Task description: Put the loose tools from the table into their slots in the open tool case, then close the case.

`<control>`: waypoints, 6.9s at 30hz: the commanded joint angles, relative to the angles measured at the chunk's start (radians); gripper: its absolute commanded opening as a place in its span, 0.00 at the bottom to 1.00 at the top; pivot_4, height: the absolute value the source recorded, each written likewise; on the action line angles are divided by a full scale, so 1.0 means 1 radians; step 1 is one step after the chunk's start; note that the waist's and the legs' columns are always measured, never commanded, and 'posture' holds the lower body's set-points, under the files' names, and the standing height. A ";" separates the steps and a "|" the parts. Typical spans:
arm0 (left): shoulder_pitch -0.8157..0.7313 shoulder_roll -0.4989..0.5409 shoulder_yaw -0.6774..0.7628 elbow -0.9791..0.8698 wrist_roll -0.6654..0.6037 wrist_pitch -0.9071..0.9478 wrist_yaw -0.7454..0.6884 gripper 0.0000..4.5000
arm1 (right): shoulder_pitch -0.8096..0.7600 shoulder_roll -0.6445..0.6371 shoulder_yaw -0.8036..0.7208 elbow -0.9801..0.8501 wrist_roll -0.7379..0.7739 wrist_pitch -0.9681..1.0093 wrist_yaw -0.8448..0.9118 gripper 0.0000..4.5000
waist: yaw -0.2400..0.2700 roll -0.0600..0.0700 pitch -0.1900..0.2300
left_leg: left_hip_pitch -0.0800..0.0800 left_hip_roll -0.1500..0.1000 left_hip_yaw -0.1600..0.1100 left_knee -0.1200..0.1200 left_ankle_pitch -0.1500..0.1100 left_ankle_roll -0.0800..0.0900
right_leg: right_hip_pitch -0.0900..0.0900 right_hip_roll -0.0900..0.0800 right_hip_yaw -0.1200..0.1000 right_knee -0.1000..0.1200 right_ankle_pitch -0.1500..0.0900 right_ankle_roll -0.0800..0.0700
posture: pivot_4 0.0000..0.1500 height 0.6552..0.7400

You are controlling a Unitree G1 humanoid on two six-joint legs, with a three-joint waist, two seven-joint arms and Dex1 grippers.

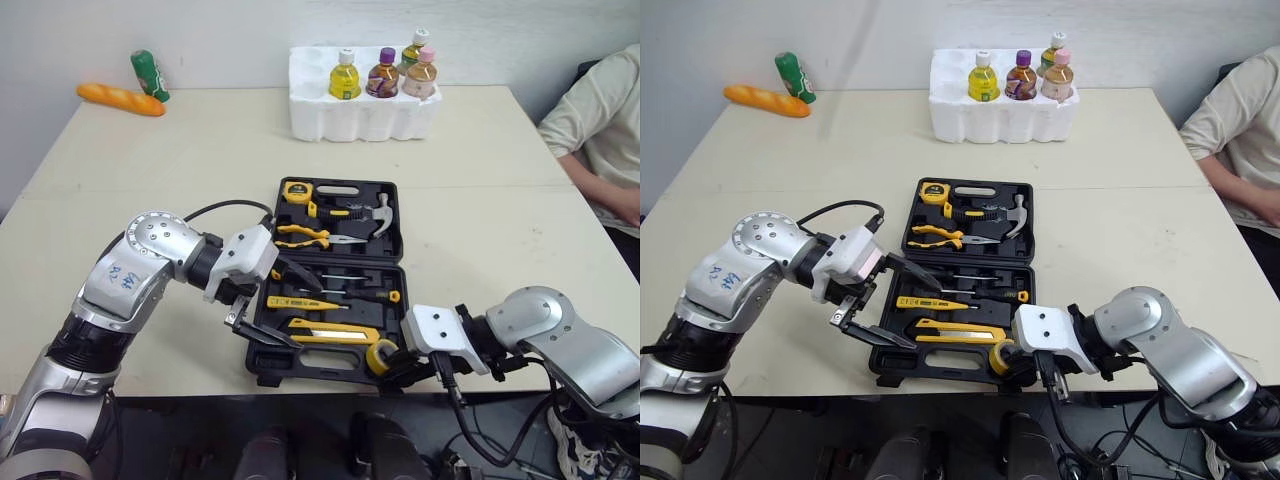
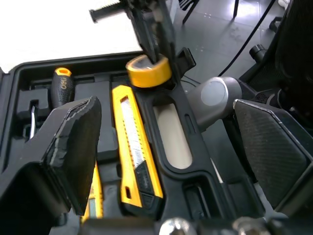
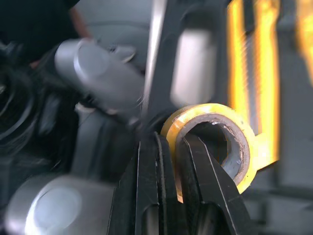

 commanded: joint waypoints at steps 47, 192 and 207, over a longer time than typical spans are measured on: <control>-0.012 -0.043 0.020 0.021 0.048 -0.054 0.016 1.00 | 0.438 0.240 -0.173 0.249 0.185 -0.106 -0.283 0.01 | 0.019 -0.014 -0.009 | 0.005 0.001 -0.005 0.001 0.000 0.001 | 0.007 -0.003 -0.001 0.000 0.000 0.000 | 1.00 0.96; -0.250 -0.337 0.250 0.596 0.208 0.681 0.877 0.99 | -0.444 0.424 -0.311 0.639 -0.008 0.555 -0.861 1.00 | -0.007 -0.011 -0.007 | -0.001 0.000 0.000 -0.002 0.003 -0.003 | -0.004 -0.005 0.000 0.009 0.000 -0.001 | 1.00 0.96; -0.229 -0.399 0.157 0.620 0.249 0.774 0.934 0.80 | -0.515 0.460 -0.224 0.803 -0.036 0.613 -0.875 0.95 | -0.002 -0.006 -0.010 | 0.002 -0.001 -0.001 -0.002 0.003 -0.003 | 0.000 -0.006 -0.001 0.009 0.000 -0.001 | 1.00 0.96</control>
